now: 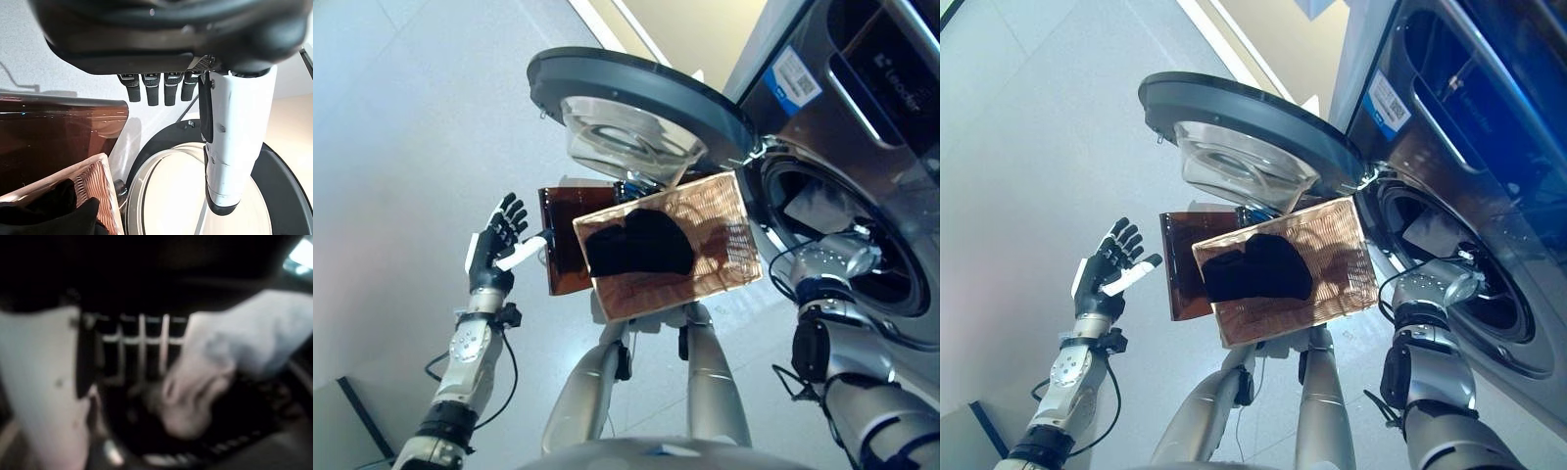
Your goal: Pick up the clothes and place them into the washing machine
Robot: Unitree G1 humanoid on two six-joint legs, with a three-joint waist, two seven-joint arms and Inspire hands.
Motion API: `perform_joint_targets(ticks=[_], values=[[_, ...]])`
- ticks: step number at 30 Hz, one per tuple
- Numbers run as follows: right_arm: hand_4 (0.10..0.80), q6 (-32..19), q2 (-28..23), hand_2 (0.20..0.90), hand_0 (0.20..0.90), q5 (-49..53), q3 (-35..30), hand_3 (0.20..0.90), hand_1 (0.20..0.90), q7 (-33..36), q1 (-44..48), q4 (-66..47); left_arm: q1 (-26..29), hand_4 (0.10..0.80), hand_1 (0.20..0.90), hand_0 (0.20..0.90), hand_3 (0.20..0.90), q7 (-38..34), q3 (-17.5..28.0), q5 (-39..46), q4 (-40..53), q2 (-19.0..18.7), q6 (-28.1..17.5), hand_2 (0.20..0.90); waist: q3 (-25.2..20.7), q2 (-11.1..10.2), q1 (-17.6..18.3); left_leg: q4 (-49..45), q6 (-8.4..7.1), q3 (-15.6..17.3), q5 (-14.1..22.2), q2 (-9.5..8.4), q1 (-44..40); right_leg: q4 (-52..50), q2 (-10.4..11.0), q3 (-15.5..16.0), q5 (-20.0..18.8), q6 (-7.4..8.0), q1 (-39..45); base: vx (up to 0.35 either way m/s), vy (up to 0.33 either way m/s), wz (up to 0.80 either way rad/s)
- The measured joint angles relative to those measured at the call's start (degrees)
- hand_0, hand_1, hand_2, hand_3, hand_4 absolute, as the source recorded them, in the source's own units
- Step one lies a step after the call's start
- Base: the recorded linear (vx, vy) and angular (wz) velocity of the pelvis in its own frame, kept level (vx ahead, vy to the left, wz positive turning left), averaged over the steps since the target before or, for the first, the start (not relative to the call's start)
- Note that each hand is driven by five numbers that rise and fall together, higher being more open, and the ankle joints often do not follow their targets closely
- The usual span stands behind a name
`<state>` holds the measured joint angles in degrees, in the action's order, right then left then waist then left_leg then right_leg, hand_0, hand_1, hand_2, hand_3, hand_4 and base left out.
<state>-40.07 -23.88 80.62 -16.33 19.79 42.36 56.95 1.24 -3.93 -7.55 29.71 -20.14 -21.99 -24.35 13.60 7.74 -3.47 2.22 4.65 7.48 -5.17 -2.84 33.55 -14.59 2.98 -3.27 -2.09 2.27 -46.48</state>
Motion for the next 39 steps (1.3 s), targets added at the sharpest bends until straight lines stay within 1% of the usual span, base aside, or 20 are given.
perform_joint_targets(ticks=[2, 4, 6, 11, 14, 16, 18, 20, 21, 22, 24, 27, 28, 31, 33, 35, 36, 39], values=[[0.8, 1.08, -0.24, 0.9, 0.9, -4.08, 2.73, 0.9, 0.9, 0.19, -0.16, -0.09, -0.07, 0.8, 0.9, 0.9, 0.9, -0.03, 0.04, -0.02, 0.0, 0.0, 0.0, 0.9, 0.0, -0.01, 0.56, -0.02, 0.0, 0.0, 0.0, 0.0, 0.0, -0.06, 0.0, 0.06, 0.0, 0.0, 0.02, -0.007, -0.006, 0.02], [0.8, 2.59, -0.21, 0.9, 0.9, -5.95, 3.63, 0.9, 0.9, 0.11, -0.37, -0.6, -0.14, 0.8, 0.9, 0.9, 0.9, 0.03, 0.06, -0.04, 0.0, 0.01, 0.0, 0.9, 0.01, -0.03, 1.0, -0.03, 0.0, 0.01, 0.0, 0.01, 0.0, -0.07, 0.0, 0.08, 0.0, 0.0, 0.03, 0.0, 0.0, 0.0], [0.8, 3.0, -0.15, 0.9, 0.9, -7.21, 5.46, 0.9, 0.9, -0.07, -1.63, -1.35, -0.14, 0.8, 0.9, 0.9, 0.9, 0.1, 0.1, -0.04, 0.0, 0.03, 0.0, 0.9, 0.02, -0.04, 1.25, -0.06, 0.0, 0.01, 0.0, 0.03, 0.0, -0.1, -0.02, 0.11, 0.0, 0.0, 0.04, 0.0, 0.0, 0.0], [0.8, 5.3, -0.03, 0.9, 0.9, -8.88, 7.59, 0.9, 0.9, -1.18, -4.5, -1.95, -0.19, 0.8, 0.9, 0.9, 0.9, 0.21, 0.25, -0.04, 0.01, 0.05, 0.0, 0.9, 0.03, -0.09, 1.49, -0.1, 0.0, 0.0, 0.0, 0.01, 0.0, -0.16, 0.0, 0.14, 0.0, 0.0, 0.07, 0.0, 0.0, 0.0], [0.8, 7.14, -0.23, 0.9, 0.9, -11.84, 9.12, 0.9, 0.9, -1.04, -5.5, -1.49, -0.47, 0.8, 0.9, 0.9, 0.9, 0.21, 0.39, -0.05, 0.02, 0.05, 0.0, 0.9, 0.05, -0.15, 1.82, -0.17, 0.0, 0.0, 0.0, 0.0, 0.0, -0.25, 0.02, 0.16, -0.02, 0.03, 0.08, 0.0, 0.0, 0.0], [0.8, 8.3, -0.18, 0.9, 0.9, -15.19, 12.01, 0.9, 0.9, -1.19, -6.51, -1.66, -1.15, 0.8, 0.9, 0.9, 0.9, 0.23, 0.63, -0.05, 0.07, 0.05, 0.0, 0.9, 0.09, -0.37, 2.53, -0.18, 0.0, -0.01, 0.0, 0.01, 0.0, -0.26, 0.01, 0.19, -0.02, 0.03, 0.09, 0.0, 0.0, 0.0], [0.8, 9.08, -0.16, 0.9, 0.9, -16.94, 13.61, 0.9, 0.9, -1.33, -7.4, -2.05, -1.4, 0.8, 0.9, 0.9, 0.9, 0.3, 0.62, -0.14, 0.07, 0.06, 0.0, 0.9, 0.15, -0.55, 2.81, -0.2, 0.0, 0.0, 0.0, 0.01, 0.0, -0.27, 0.01, 0.19, -0.03, 0.02, 0.09, 0.0, 0.0, 0.0], [0.8, 10.54, -0.28, 0.9, 0.9, -21.87, 15.56, 0.9, 0.9, -1.31, -9.23, -2.33, -1.51, 0.8, 0.9, 0.9, 0.9, 0.32, 0.66, -0.15, 0.11, 0.07, 0.0, 0.9, 0.12, -0.81, 2.81, -0.2, 0.0, 0.02, 0.0, 0.02, 0.0, -0.26, 0.0, 0.2, -0.05, 0.0, 0.1, 0.0, 0.0, 0.0], [0.8, 10.88, -0.25, 0.9, 0.9, -22.59, 16.08, 0.9, 0.9, -1.31, -9.47, -2.33, -1.54, 0.8, 0.9, 0.9, 0.9, 0.32, 0.67, -0.15, 0.11, 0.07, -0.01, 0.9, 0.11, -0.84, 2.86, -0.2, 0.01, 0.02, 0.0, 0.02, 0.0, -0.26, 0.01, 0.2, -0.05, 0.0, 0.1, 0.0, 0.0, 0.0], [0.8, 11.89, -0.53, 0.9, 0.9, -25.12, 17.38, 0.9, 0.9, -0.9, -10.29, -2.38, -1.55, 0.8, 0.9, 0.9, 0.9, 0.37, 0.68, -0.16, 0.21, 0.09, -0.02, 0.9, 0.15, -0.96, 2.85, -0.21, 0.01, 0.03, 0.01, 0.01, 0.0, -0.25, 0.01, 0.19, -0.08, 0.03, 0.09, 0.0, 0.0, 0.0], [0.8, 14.27, -2.22, 0.9, 0.9, -32.62, 22.18, 0.9, 0.9, -1.08, -13.47, -5.96, -1.63, 0.8, 0.9, 0.9, 0.9, 0.38, 0.74, -0.22, 0.47, 0.09, -0.05, 0.9, 0.19, -1.25, 2.86, -0.21, 0.01, 0.05, 0.01, 0.01, 0.0, -0.24, -0.02, 0.2, -0.08, 0.03, 0.1, 0.0, 0.0, 0.0], [0.8, 15.93, -2.59, 0.9, 0.9, -42.71, 25.97, 0.9, 0.9, -0.85, -16.48, -10.5, -1.67, 0.8, 0.9, 0.9, 0.9, 0.48, 0.76, -0.32, 0.47, 0.13, -0.05, 0.9, 0.08, -1.68, 3.16, -0.22, 0.01, 0.03, 0.01, 0.02, -0.02, -0.24, -0.03, 0.2, -0.08, 0.03, 0.13, 0.0, 0.0, 0.0], [0.8, 17.22, -2.91, 0.9, 0.9, -46.9, 26.96, 0.9, 0.9, -0.17, -17.74, -13.16, -1.67, 0.8, 0.9, 0.9, 0.9, 0.45, 0.76, -0.75, 0.48, 0.23, -0.15, 0.9, 0.08, -1.77, 3.17, -0.23, 0.01, 0.04, 0.01, 0.01, -0.02, -0.25, 0.01, 0.21, -0.08, 0.03, 0.14, 0.0, 0.0, 0.0], [0.8, 18.96, -3.24, 0.9, 0.9, -55.11, 28.42, 0.9, 0.9, 0.36, -19.04, -15.17, -1.61, 0.8, 0.9, 0.9, 0.9, 0.17, 0.75, -2.7, 0.39, 0.56, -0.22, 0.9, 0.08, -2.27, 3.37, -0.57, 0.01, -0.03, 0.01, 0.01, -0.06, -0.25, -0.02, 0.35, -0.16, 0.05, 0.4, 0.01, 0.005, 0.07], [0.8, 19.89, -4.27, 0.9, 0.9, -60.96, 29.85, 0.9, 0.9, 0.47, -20.22, -17.19, -1.56, 0.8, 0.9, 0.9, 0.9, 0.08, 0.66, -4.75, 0.27, 1.29, -0.24, 0.9, 0.06, -2.4, 3.57, -1.16, 0.01, -0.42, 0.03, 0.02, -0.4, -0.07, 0.15, 1.01, -0.16, 0.04, 1.37, 0.011, 0.003, 0.07], [0.8, 21.71, -4.28, 0.9, 0.9, -64.37, 29.84, 0.9, 0.9, 1.5, -20.48, -17.25, -1.47, 0.8, 0.9, 0.9, 0.9, -0.39, 0.65, -6.64, -0.53, 1.42, -0.39, 0.9, 0.03, -2.81, 3.77, -1.17, 0.01, -0.58, 0.03, 0.06, -1.31, -0.04, 0.13, 1.22, -0.16, 0.04, 2.33, 0.014, 0.001, 0.07], [0.8, 22.73, -4.48, 0.9, 0.9, -67.82, 30.0, 0.9, 0.9, 1.68, -20.7, -17.35, -1.39, 0.8, 0.9, 0.9, 0.9, -1.18, 0.65, -7.5, -1.39, 1.42, -0.5, 0.9, 0.08, -2.98, 4.07, -1.17, 0.01, -0.57, 0.04, 0.05, -2.01, 0.0, 0.15, 1.28, -0.16, 0.04, 3.06, 0.016, -0.001, 0.07], [0.8, 23.72, -5.23, 0.9, 0.9, -73.59, 30.44, 0.9, 0.9, 1.78, -21.6, -17.43, -1.33, 0.8, 0.9, 0.9, 0.9, -2.43, 0.68, -9.62, -3.05, 1.45, -0.53, 0.9, -0.2, -3.48, 4.26, -1.25, 0.02, -0.58, 0.08, 0.05, -2.38, -0.02, 0.13, 1.43, -0.19, 0.08, 3.53, 0.018, -0.013, 0.05]])
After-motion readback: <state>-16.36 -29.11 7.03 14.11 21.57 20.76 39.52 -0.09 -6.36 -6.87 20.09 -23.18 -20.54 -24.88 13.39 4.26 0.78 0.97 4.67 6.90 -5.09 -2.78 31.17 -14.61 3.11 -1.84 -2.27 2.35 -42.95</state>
